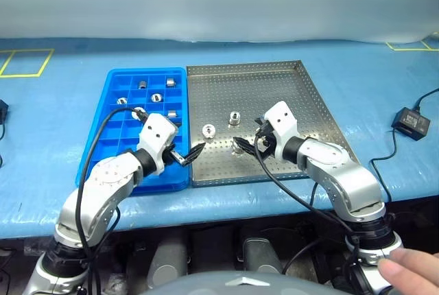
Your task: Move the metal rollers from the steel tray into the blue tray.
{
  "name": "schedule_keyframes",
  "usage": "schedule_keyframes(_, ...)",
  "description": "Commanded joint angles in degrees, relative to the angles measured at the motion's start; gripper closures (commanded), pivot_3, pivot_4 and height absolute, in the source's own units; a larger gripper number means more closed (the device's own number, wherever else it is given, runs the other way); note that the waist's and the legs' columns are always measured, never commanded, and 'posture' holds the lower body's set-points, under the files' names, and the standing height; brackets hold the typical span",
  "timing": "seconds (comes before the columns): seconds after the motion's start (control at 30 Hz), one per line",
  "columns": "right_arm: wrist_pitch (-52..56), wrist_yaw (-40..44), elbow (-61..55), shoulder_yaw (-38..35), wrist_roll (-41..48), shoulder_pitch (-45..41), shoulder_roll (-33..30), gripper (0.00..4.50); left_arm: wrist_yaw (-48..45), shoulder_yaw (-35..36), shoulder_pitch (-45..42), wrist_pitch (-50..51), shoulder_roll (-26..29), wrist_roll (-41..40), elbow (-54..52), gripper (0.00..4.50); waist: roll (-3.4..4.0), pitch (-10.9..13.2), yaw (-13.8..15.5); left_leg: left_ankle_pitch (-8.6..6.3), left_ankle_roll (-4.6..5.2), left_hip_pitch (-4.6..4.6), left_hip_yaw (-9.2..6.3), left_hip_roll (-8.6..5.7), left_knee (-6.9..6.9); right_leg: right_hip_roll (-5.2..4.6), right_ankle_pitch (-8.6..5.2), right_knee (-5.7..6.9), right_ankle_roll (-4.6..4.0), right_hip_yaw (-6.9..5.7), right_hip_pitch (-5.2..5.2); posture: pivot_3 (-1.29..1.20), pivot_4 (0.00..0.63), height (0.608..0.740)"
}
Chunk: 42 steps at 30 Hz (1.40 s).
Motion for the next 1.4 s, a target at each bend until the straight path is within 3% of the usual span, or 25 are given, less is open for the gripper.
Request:
schedule_keyframes(0.03,-1.5,0.1,-1.0,-0.6,0.1,-0.7,0.0,0.03,-0.2,0.8,0.2,-1.1,-0.5,0.7,-0.5,0.0,0.0,0.0,0.0,0.0,0.0,0.0,0.0,0.0,0.0,0.0,0.0,0.0,0.0,0.0,0.0,0.05,0.15,0.74)
schedule_keyframes(1.13,-1.4,-0.1,-1.3,-0.8,0.5,0.1,0.1,0.03,-2.6,0.6,-0.9,-1.5,-1.3,2.3,1.3,0.0,-0.01,0.0,0.3,-0.03,0.04,-0.08,-0.01,-0.06,-0.06,-0.04,0.0,-0.06,0.0,0.0,-0.04,0.03,0.15,0.74)
schedule_keyframes(1.33,-2.3,-0.3,-3.0,-0.3,0.6,1.4,0.5,0.03,-6.2,-4.4,-9.0,-1.7,0.3,5.3,6.4,0.0,-0.03,0.0,1.0,-0.03,0.05,-0.12,-0.03,-0.12,-0.01,-0.04,0.0,-0.08,0.0,0.0,-0.02,-0.01,0.15,0.74)
schedule_keyframes(1.4,-3.7,1.2,-5.4,0.8,0.9,3.3,-0.2,0.03,-8.8,-8.4,-15.4,-2.3,1.4,8.5,11.0,0.0,-0.03,0.0,1.2,-0.04,0.07,-0.12,-0.01,-0.13,-0.01,-0.06,0.0,-0.1,0.0,0.01,-0.02,-0.02,0.15,0.74)
